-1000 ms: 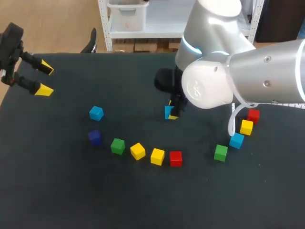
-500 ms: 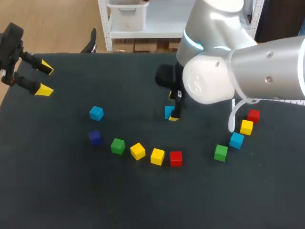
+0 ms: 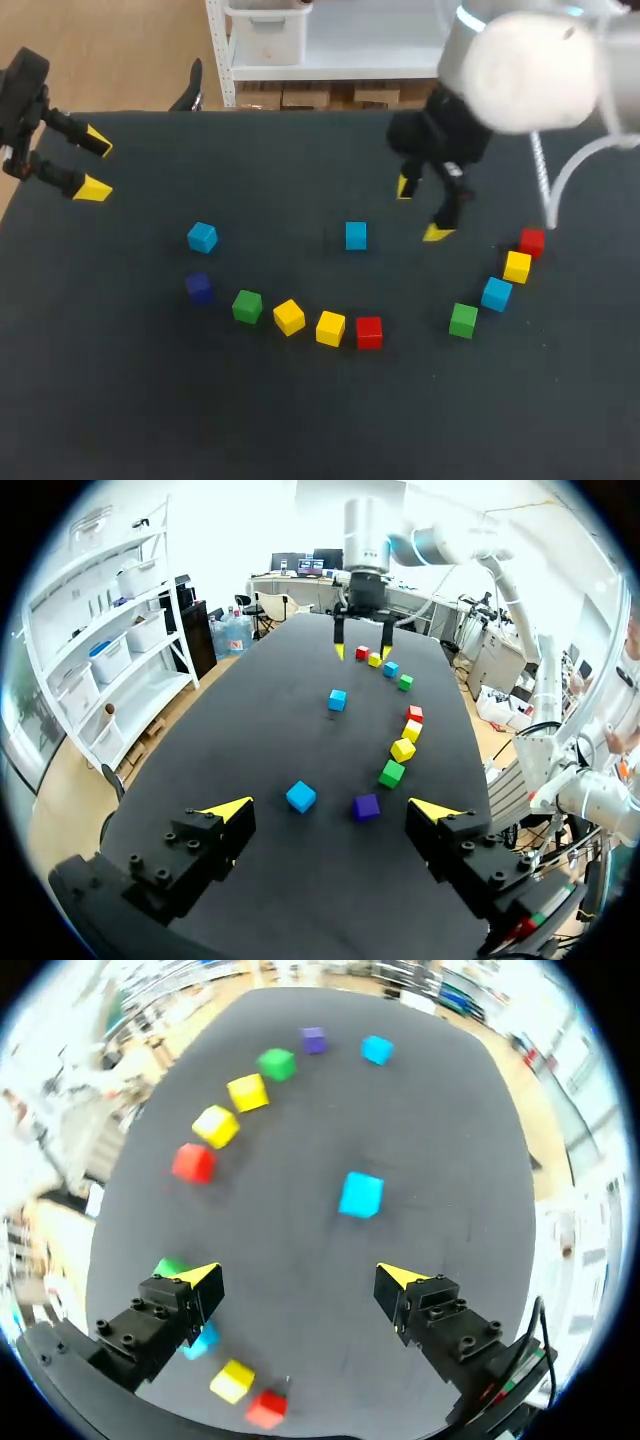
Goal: Place the blue cubes, place green cubes on the blue cubes, place the yellow cubes on the green cubes, then place the red cubes on the yellow cubes, and place purple cube on the red cubes.
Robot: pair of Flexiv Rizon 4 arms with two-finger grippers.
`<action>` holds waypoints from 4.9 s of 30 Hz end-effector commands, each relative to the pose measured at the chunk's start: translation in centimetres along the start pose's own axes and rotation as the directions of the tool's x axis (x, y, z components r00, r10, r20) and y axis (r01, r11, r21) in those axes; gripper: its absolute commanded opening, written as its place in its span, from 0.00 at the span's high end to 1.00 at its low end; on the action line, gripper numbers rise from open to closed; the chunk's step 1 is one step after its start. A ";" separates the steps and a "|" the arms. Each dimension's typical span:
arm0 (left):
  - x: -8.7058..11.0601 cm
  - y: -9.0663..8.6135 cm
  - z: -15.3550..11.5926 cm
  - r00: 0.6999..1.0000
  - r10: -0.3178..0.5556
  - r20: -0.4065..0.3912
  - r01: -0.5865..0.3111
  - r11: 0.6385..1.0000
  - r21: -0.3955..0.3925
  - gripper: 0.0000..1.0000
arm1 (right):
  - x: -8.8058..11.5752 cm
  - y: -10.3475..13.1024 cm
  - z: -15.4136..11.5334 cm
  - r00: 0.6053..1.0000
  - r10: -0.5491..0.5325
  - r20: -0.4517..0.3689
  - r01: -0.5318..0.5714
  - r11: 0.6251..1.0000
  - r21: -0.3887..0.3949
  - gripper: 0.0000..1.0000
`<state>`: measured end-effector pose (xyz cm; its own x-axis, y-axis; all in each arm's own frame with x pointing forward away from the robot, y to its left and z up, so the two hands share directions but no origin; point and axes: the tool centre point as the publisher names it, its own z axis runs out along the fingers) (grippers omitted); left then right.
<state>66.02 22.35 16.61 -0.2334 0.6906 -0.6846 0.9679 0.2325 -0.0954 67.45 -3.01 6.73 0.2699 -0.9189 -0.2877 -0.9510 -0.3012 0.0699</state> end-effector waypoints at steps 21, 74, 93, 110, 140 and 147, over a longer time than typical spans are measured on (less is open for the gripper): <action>0.1 0.2 0.0 1.000 0.003 0.002 -0.003 1.000 0.003 0.00 | 6.6 9.0 0.8 0.908 -0.417 0.035 0.417 0.898 -0.137 0.00; 0.1 0.2 0.0 1.000 0.003 0.002 -0.003 1.000 0.003 0.00 | 8.9 8.2 4.7 0.812 -0.564 0.154 0.583 0.801 -0.138 1.00; 0.1 0.2 0.0 1.000 0.003 0.002 -0.003 1.000 0.003 0.00 | 2.6 1.6 6.6 0.989 0.129 0.070 -0.134 0.989 0.062 1.00; 0.1 0.2 0.0 1.000 0.003 0.002 -0.003 1.000 0.003 0.00 | 0.2 -1.9 7.0 0.875 0.469 0.118 -0.481 0.871 0.104 1.00; 0.1 0.2 0.0 1.000 0.003 0.002 -0.003 1.000 0.003 0.00 | 0.2 -4.4 7.6 0.943 0.305 0.133 -0.326 0.927 0.186 1.00; 0.1 0.2 0.0 1.000 0.003 0.002 -0.003 1.000 0.003 0.00 | -0.2 -4.9 7.7 0.948 0.287 0.140 -0.310 0.932 0.187 1.00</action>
<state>66.03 22.35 16.61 -0.2334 0.6906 -0.6845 0.9679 0.2325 -0.0954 70.64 0.43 -0.84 -0.0396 -0.9217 -0.3858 -0.9981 0.0547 -0.0282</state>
